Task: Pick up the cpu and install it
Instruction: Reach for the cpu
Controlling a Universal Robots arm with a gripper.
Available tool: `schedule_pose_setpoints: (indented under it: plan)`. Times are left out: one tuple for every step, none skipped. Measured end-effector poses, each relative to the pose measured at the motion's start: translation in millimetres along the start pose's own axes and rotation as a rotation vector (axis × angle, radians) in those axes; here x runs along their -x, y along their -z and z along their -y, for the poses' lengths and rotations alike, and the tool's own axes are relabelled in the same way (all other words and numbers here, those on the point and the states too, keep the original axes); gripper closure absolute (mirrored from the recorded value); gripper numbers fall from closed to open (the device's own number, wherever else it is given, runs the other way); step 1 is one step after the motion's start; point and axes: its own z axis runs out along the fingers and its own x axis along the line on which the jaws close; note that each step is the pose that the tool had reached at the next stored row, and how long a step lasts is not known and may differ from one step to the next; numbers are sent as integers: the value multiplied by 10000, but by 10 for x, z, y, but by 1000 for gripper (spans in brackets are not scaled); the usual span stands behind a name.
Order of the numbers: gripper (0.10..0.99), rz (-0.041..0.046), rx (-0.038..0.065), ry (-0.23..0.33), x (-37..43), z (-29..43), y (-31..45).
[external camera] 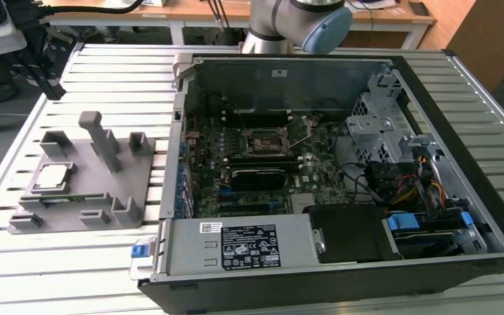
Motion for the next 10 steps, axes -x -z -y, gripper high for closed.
schedule_pose_setpoints:
  plan:
    - [980,0,0,0,-16,1,-1]
    - [980,-2,-1,-1,-31,2,-1]
    - [980,-1,-1,-1,-46,3,-2]
    - [980,-1,-1,0,-60,5,-3]
    - [980,-1,-1,0,-75,6,-4]
    - [980,-1,-1,0,-90,7,-5]
    - [980,0,-1,0,-105,8,-6]
    - [980,0,0,0,-121,9,-7]
    - [980,0,0,0,-137,11,-8]
    - [980,0,0,0,-152,12,-9]
